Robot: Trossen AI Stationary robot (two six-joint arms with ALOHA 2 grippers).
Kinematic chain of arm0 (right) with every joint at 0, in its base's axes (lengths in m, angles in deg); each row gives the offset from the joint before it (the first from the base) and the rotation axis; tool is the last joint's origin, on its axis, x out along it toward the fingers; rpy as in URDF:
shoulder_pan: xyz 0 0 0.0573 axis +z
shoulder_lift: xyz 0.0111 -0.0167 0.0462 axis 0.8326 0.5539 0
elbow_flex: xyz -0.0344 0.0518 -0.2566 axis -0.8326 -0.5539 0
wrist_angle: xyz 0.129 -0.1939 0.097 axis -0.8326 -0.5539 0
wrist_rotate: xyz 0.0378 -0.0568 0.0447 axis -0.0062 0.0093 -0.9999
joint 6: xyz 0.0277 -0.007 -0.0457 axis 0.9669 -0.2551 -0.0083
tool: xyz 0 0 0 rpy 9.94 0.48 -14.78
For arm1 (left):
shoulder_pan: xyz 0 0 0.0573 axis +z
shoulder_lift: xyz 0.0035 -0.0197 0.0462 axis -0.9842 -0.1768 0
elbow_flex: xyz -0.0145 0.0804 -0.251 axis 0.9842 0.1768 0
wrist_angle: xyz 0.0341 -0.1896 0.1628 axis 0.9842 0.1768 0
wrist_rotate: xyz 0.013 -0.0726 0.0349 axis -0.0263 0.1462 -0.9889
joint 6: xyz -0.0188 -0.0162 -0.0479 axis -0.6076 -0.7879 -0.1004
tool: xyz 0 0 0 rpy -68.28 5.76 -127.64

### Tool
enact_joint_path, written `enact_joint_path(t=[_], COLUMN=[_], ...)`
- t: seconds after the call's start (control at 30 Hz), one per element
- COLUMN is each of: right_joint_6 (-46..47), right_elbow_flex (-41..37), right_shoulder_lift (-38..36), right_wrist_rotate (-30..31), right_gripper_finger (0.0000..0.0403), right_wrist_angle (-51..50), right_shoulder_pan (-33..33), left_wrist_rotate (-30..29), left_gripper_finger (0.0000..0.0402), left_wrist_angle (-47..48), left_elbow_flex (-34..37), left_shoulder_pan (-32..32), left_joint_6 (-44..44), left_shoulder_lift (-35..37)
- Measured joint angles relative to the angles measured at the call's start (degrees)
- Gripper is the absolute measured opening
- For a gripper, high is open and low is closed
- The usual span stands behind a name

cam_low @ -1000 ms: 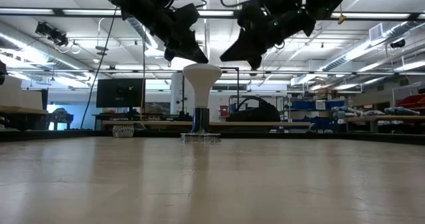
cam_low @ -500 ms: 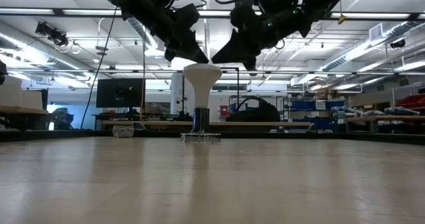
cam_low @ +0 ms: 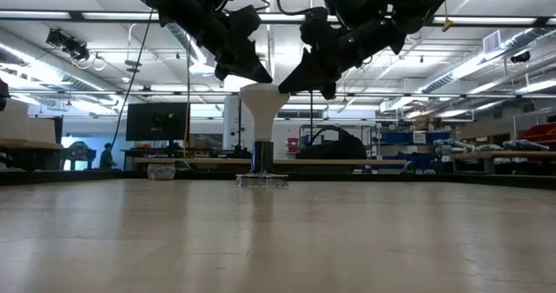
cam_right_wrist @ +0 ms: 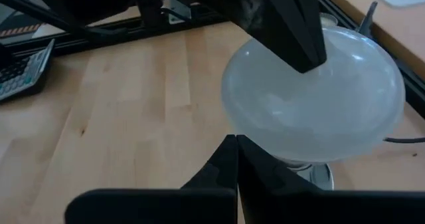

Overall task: Screw lightbulb
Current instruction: Remove the lightbulb from the lamp

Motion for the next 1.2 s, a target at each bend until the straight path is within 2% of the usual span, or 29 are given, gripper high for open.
enact_joint_path(t=[0.33,0.63,0.7,0.77,0.93,1.1,1.2], right_joint_6=[1.82,2.91,2.83,2.29,0.14,-1.46,-1.57], right_elbow_flex=[-0.01,-0.01,-0.01,-0.01,0.01,-0.01,0.01], right_shoulder_lift=[0.17,-0.51,-1.01,-2.06,-2.67,-2.67,-2.67], right_wrist_rotate=[0.38,2.78,1.85,-1.58,-8.40,-6.11,-4.76], right_gripper_finger=[0.0009,0.0009,0.0009,0.0009,0.0010,0.0010,0.0008], right_wrist_angle=[0.11,-0.52,-0.86,-0.77,-0.93,0.44,1.24], right_shoulder_pan=[-2.59,-10.04,-11.40,-11.82,-6.74,-0.53,0.79], left_wrist_rotate=[-1.00,0.49,0.49,0.44,0.36,0.25,0.14], left_gripper_finger=[0.0000,0.0000,0.0000,0.0000,0.0000,0.0000,0.0000], left_wrist_angle=[0.50,1.34,1.39,1.41,0.66,-0.42,-0.40], left_elbow_flex=[-0.02,-0.08,-0.04,-0.04,-0.01,0.00,0.00], left_shoulder_pan=[0.13,-0.07,-0.01,0.02,0.11,0.13,0.13], left_joint_6=[0.00,-0.76,-0.76,-0.76,-0.74,-0.72,-0.70], left_shoulder_lift=[-0.02,-0.04,-0.04,-0.04,-0.04,-0.04,-0.04])
